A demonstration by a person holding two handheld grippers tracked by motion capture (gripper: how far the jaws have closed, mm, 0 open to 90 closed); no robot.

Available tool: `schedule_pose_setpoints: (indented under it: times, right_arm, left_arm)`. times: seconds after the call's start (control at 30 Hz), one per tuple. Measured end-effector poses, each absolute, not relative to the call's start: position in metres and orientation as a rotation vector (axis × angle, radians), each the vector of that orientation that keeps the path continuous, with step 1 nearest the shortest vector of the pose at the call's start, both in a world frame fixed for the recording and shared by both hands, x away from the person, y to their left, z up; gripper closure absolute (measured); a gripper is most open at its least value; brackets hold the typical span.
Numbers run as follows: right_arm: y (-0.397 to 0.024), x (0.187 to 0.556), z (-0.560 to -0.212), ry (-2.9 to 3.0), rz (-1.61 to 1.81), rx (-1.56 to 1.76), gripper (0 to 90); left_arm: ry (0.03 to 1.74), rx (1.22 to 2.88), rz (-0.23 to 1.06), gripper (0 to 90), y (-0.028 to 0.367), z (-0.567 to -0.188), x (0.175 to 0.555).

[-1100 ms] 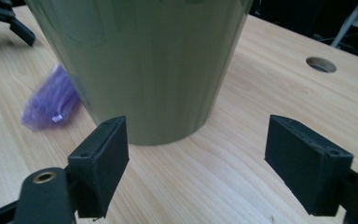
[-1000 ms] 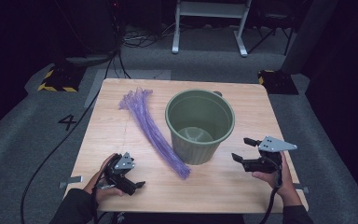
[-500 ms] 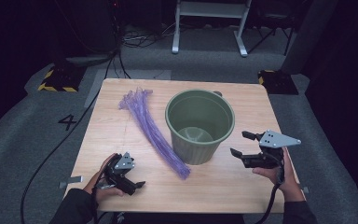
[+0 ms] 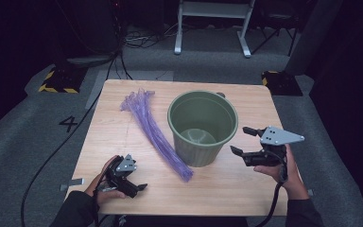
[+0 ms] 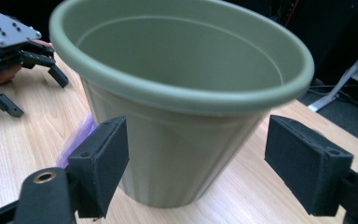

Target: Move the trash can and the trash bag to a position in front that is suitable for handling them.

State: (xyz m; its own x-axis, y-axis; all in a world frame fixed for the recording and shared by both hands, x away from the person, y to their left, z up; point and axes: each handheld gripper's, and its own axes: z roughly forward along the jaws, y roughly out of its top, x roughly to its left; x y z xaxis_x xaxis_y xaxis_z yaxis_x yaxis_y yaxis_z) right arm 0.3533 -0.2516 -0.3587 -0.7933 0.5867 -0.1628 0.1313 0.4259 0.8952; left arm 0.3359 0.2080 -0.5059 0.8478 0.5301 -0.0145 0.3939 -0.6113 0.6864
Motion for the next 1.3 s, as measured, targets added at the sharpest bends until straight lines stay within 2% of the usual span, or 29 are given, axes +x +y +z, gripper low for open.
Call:
schedule_pose_setpoints:
  times: [0.57, 1.0, 1.03, 1.13, 1.17, 1.3]
  right_arm:
    - [-0.224, 0.353, -0.343, 2.261, 1.349, 0.512, 22.0]
    - [-0.192, 0.361, -0.343, 2.415, 1.306, 0.438, 27.8]
    - [-0.188, 0.361, -0.345, 2.432, 1.291, 0.423, 33.7]
    - [-0.183, 0.36, -0.346, 2.43, 1.256, 0.405, 37.7]
    - [-0.181, 0.36, -0.346, 2.445, 1.256, 0.384, 44.8]
    - [-0.176, 0.362, -0.346, 2.489, 1.235, 0.343, 56.9]
  left_arm:
    - [0.666, 2.304, 0.246, 0.1, 0.208, -0.506, 0.336]
    - [0.668, 2.304, 0.246, 0.1, 0.208, -0.506, 0.336]
    - [0.667, 2.305, 0.246, 0.1, 0.208, -0.506, 0.336]
    - [0.666, 2.304, 0.246, 0.1, 0.208, -0.506, 0.336]
    - [0.667, 2.305, 0.246, 0.1, 0.208, -0.506, 0.336]
    - [0.667, 2.304, 0.246, 0.1, 0.208, -0.506, 0.336]
